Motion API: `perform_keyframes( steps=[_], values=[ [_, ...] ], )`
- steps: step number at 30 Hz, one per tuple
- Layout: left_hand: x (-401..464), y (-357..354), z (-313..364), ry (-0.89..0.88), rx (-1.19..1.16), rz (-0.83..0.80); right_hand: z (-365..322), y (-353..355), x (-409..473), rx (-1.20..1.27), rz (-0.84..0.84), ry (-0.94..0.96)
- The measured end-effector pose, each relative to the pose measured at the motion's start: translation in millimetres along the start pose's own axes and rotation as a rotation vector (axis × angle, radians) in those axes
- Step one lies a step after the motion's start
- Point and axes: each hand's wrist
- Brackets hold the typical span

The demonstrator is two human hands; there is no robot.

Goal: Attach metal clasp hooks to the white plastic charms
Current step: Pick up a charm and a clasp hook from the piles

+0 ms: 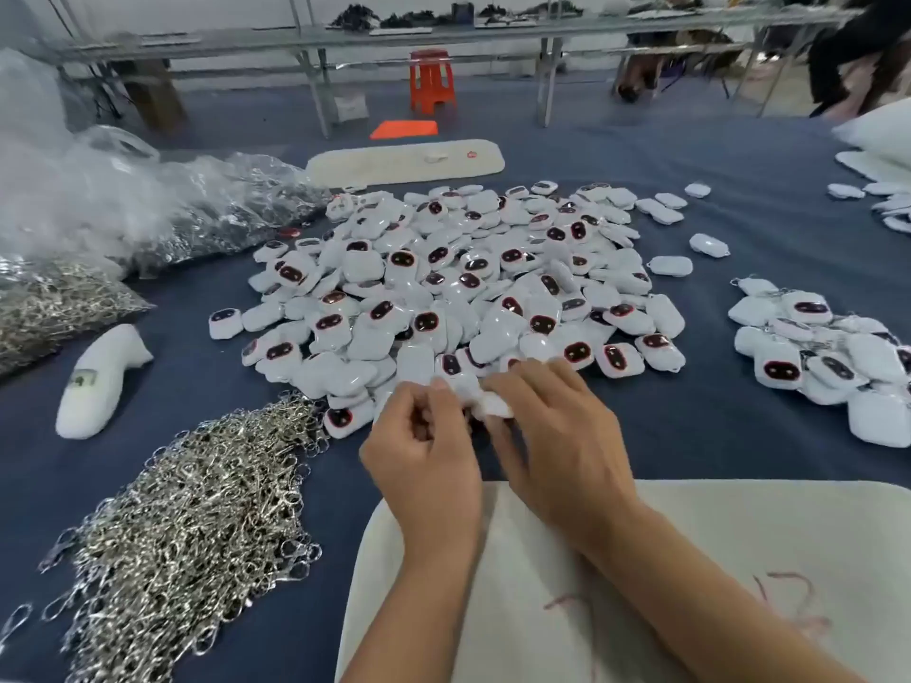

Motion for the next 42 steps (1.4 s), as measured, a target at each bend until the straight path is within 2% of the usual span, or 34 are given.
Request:
perform_keyframes(
  steps=[2, 4, 9, 13, 14, 17, 19, 21, 23, 26, 27, 30, 32, 35, 37, 42],
  values=[
    [5, 3, 0, 0.074, -0.1, 0.121, -8, -13, 9, -0.076, -0.08, 0.158],
    [8, 6, 0, 0.127, -0.174, 0.16, -11, -25, 16, -0.082, -0.146, 0.238],
    [15, 13, -1, 0.08, -0.155, 0.166, -5, -32, 13, -0.063, -0.107, 0.223],
    [21, 22, -3, 0.023, -0.06, 0.071, -7, -24, 11, -0.059, -0.035, 0.21],
    [22, 26, -3, 0.008, -0.018, 0.016, -10, -21, 10, 0.0, 0.017, 0.152],
    [22, 33, 3, 0.001, 0.111, -0.231, -32, -7, 9, 0.361, 0.143, -0.235],
    [23, 38, 8, 0.111, 0.064, -0.362, -43, -3, 12, 0.485, 0.122, -0.365],
    [27, 44, 15, 0.236, -0.044, -0.384, -49, 2, 13, 0.545, 0.058, -0.415],
    [35, 56, 21, 0.211, 0.011, -0.336, -60, 4, 12, 0.581, -0.011, -0.432],
    [55, 76, 33, 0.041, 0.2, -0.21, -82, 6, -3, 0.368, -0.036, -0.342],
    [63, 83, 37, 0.009, 0.231, -0.179, -93, 8, -11, 0.314, -0.075, -0.243],
    [88, 105, 49, -0.019, 0.234, -0.164, -132, 13, -40, 0.146, -0.399, 0.304],
    [98, 115, 51, -0.035, 0.249, -0.168, -156, 3, -59, 0.036, -0.578, 0.494],
    [103, 127, 49, 0.014, 0.221, -0.165, -191, -17, -69, 0.015, -0.702, 0.597],
    [104, 133, 44, 0.051, 0.208, -0.152, -206, -28, -64, 0.014, -0.695, 0.63],
    [107, 146, 34, 0.067, 0.17, -0.045, -208, -51, -31, -0.099, -0.619, 0.529]
  ],
)
Point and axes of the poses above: each hand's wrist, its own x-axis towards the middle knuckle, its own y-axis out of the back of the hand, z = x × y, and after that the axes turned 4 degrees about z, right-handed
